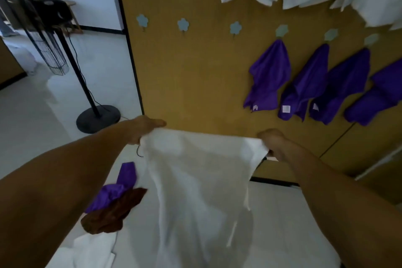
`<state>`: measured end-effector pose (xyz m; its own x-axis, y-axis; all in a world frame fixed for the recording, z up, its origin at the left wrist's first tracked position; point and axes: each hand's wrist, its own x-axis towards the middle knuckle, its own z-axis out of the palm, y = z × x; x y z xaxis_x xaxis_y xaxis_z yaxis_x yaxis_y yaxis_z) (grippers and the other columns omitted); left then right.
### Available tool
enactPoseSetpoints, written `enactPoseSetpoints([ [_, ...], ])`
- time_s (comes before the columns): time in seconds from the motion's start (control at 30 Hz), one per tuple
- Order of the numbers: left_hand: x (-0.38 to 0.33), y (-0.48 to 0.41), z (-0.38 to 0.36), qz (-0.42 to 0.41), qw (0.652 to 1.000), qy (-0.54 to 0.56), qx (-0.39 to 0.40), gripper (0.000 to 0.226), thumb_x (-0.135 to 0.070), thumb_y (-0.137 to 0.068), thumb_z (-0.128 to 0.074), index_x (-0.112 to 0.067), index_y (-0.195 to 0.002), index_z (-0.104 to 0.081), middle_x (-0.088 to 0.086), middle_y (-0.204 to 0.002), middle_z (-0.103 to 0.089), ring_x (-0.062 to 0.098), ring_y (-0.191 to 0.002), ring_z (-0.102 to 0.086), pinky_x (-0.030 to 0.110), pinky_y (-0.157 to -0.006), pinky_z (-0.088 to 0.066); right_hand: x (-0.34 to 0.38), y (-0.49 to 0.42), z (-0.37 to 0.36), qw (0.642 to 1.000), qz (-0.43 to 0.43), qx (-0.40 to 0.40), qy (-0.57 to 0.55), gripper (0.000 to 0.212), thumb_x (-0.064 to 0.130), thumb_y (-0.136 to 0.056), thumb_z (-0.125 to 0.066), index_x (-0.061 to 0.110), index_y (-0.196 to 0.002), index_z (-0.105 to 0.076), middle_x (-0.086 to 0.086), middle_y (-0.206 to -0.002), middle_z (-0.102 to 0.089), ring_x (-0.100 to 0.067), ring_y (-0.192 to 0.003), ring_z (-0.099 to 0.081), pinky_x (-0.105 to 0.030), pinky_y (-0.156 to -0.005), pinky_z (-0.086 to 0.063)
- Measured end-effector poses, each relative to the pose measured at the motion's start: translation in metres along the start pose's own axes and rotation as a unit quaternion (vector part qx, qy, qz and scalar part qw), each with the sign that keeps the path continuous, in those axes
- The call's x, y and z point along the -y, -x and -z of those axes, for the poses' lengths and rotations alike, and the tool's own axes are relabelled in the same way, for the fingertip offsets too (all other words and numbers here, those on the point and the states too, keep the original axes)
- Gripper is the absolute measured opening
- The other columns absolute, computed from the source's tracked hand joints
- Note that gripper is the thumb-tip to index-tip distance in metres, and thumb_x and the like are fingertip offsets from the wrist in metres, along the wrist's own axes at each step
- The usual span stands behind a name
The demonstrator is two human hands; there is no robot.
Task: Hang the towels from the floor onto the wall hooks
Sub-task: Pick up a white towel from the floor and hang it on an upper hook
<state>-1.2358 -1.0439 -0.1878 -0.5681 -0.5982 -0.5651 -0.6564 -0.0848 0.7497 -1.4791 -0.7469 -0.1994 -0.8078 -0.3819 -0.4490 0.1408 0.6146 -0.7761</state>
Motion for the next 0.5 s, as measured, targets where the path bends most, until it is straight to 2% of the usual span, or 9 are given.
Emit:
enactPoseSetpoints([
  [0.03, -0.005, 0.004, 0.004, -0.002, 0.999, 0.045, 0.022, 0.046, -0.035, -0.076, -0.078, -0.003, -0.105, -0.063, 0.017, -0.100, -0.070, 0.031, -0.084, -0.070, 0.038, -0.065, -0.058, 0.000, 0.006, -0.001, 0.996, -0.003, 0.016, -0.084, 0.021, 0.018, -0.098, -0.051, 0.005, -0.083, -0.059, -0.012, -0.086, -0.059, -0.026, -0.076, -0.056, -0.038, -0.074, -0.048],
  [0.07, -0.007, 0.004, 0.007, -0.001, 0.995, 0.085, 0.043, 0.050, -0.033, -0.074, -0.080, -0.003, -0.108, -0.061, 0.018, -0.103, -0.070, 0.032, -0.086, -0.071, 0.041, -0.066, -0.058, -0.001, 0.014, -0.001, 0.992, -0.008, 0.043, -0.122, 0.022, 0.022, -0.098, -0.054, 0.003, -0.088, -0.062, -0.013, -0.088, -0.062, -0.027, -0.076, -0.058, -0.040, -0.076, -0.051],
  [0.17, -0.005, 0.010, 0.015, -0.028, 0.981, 0.131, 0.143, 0.061, -0.026, -0.075, -0.078, 0.002, -0.123, -0.054, 0.021, -0.117, -0.064, 0.035, -0.099, -0.067, 0.044, -0.076, -0.057, 0.000, 0.029, 0.004, 0.969, 0.000, 0.161, -0.186, 0.036, 0.024, -0.086, -0.068, -0.004, -0.107, -0.062, -0.016, -0.102, -0.063, -0.027, -0.086, -0.061, -0.042, -0.085, -0.050],
  [0.23, -0.001, 0.011, 0.019, -0.049, 0.970, 0.147, 0.189, 0.064, -0.010, -0.075, -0.074, -0.007, -0.132, -0.045, 0.018, -0.128, -0.054, 0.037, -0.109, -0.061, 0.044, -0.079, -0.056, 0.004, 0.036, 0.008, 0.951, 0.020, 0.210, -0.225, 0.053, 0.016, -0.075, -0.076, -0.006, -0.120, -0.055, -0.009, -0.098, -0.058, -0.025, -0.085, -0.059, -0.039, -0.080, -0.048],
  [0.3, 0.001, 0.008, 0.024, -0.048, 0.967, 0.153, 0.199, 0.077, 0.005, -0.069, -0.070, -0.014, -0.137, -0.041, 0.016, -0.133, -0.048, 0.039, -0.111, -0.059, 0.044, -0.077, -0.057, 0.008, 0.038, 0.016, 0.952, 0.034, 0.210, -0.222, 0.067, 0.001, -0.081, -0.065, 0.003, -0.142, -0.037, -0.008, -0.113, -0.059, -0.026, -0.099, -0.061, -0.035, -0.080, -0.049],
  [0.33, -0.001, 0.006, 0.025, -0.043, 0.970, 0.138, 0.197, 0.078, 0.009, -0.067, -0.067, -0.014, -0.137, -0.041, 0.017, -0.133, -0.048, 0.039, -0.109, -0.059, 0.043, -0.074, -0.058, 0.008, 0.038, 0.019, 0.958, 0.033, 0.203, -0.202, 0.070, -0.002, -0.083, -0.062, 0.007, -0.146, -0.032, -0.010, -0.124, -0.058, -0.025, -0.108, -0.061, -0.034, -0.083, -0.050],
  [0.4, -0.005, 0.006, 0.027, -0.024, 0.980, 0.072, 0.183, 0.069, 0.011, -0.075, -0.061, -0.011, -0.138, -0.043, 0.017, -0.135, -0.048, 0.037, -0.107, -0.060, 0.038, -0.071, -0.058, 0.008, 0.037, 0.022, 0.972, 0.031, 0.182, -0.146, 0.068, -0.003, -0.084, -0.063, 0.006, -0.145, -0.035, -0.010, -0.127, -0.058, -0.022, -0.112, -0.060, -0.031, -0.088, -0.051],
  [0.5, -0.014, 0.008, 0.028, 0.006, 0.990, -0.051, 0.133, 0.042, 0.001, -0.085, -0.062, 0.002, -0.126, -0.054, 0.018, -0.130, -0.056, 0.033, -0.103, -0.063, 0.035, -0.073, -0.057, 0.003, 0.031, 0.022, 0.990, 0.029, 0.099, -0.097, 0.058, 0.001, -0.084, -0.069, 0.010, -0.138, -0.048, -0.009, -0.119, -0.062, -0.019, -0.101, -0.063, -0.026, -0.075, -0.057],
])
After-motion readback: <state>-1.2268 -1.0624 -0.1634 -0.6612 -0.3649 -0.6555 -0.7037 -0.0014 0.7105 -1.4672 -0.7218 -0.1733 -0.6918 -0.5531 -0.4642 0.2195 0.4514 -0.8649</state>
